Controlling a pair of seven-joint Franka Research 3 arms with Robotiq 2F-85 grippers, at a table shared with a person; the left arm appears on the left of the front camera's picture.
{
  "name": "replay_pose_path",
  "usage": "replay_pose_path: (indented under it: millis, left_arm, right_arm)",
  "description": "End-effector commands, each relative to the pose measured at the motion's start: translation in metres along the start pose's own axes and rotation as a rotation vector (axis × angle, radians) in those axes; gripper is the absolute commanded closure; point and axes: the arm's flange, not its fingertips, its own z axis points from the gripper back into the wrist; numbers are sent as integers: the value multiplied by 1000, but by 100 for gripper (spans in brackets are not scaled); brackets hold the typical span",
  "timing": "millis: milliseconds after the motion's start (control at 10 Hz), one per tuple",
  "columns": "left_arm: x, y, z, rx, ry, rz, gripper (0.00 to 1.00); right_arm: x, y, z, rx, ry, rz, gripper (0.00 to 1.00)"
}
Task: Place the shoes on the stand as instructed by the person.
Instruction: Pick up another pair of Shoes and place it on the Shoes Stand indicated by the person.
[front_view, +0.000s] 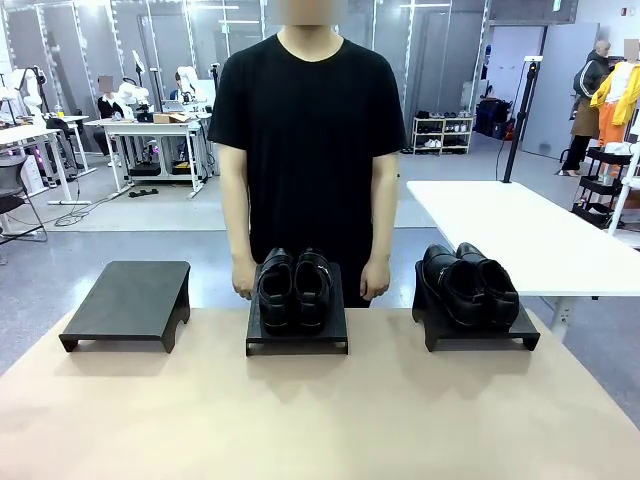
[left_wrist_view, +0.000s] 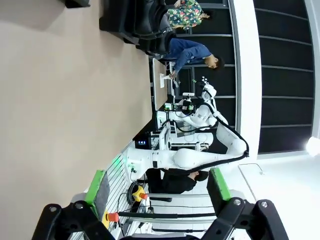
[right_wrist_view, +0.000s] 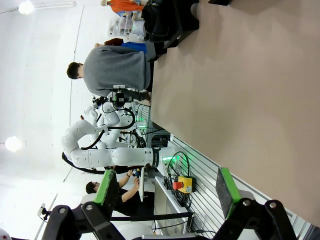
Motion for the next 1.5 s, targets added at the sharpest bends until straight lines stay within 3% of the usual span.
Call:
replay_pose_path:
  millis: [0,100,1400]
  left_arm:
    - [18,-9,-9,3,-3,32,0]
    - [0,0,0,0,0,0,0]
    - [0,0,0,0,0,0,0]
  right_arm:
    - [-2,4,1,-5,5,-5,0]
    - [-2,4,1,-5,5,-5,0]
    - [-2,4,1,-5,5,-5,0]
